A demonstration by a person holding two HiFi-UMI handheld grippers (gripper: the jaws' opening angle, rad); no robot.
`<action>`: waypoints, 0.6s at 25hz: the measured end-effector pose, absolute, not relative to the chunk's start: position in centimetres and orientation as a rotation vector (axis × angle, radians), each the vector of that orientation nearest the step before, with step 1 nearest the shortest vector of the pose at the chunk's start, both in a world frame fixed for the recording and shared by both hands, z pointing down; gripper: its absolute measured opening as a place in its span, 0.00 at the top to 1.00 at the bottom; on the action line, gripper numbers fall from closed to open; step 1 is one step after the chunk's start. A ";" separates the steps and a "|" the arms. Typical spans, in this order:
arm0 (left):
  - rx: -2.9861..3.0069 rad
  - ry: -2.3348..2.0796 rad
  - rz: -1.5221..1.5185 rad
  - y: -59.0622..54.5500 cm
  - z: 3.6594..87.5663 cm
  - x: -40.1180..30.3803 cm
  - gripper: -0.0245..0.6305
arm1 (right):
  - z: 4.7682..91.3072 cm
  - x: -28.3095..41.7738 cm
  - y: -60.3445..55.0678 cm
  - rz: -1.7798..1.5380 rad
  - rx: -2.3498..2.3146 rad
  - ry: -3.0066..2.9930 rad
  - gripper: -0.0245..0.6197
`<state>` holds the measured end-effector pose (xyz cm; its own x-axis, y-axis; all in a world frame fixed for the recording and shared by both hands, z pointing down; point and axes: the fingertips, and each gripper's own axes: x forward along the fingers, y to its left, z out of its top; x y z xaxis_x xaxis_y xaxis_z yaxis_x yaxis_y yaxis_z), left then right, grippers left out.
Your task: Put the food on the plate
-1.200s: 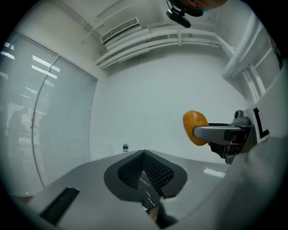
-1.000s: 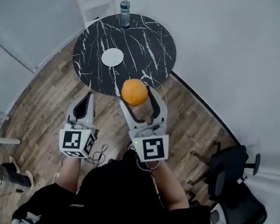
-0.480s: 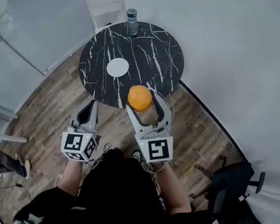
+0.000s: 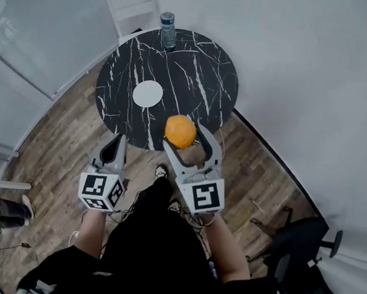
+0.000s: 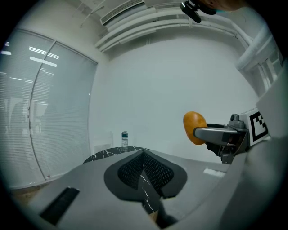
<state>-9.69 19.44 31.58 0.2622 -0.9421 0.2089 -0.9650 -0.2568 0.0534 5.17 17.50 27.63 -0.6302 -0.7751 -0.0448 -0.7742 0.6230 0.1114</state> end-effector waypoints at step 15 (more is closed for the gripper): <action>2.326 -1.688 0.226 7.3 34.7 -11.5 0.96 | 30.3 3.2 7.3 -0.156 1.197 -2.726 0.47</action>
<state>-11.55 7.25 34.71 0.3137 -0.9089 0.2748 -0.9492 -0.2924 0.1166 3.15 7.33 30.30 -0.6668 -0.7380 0.1041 -0.7213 0.6741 0.1590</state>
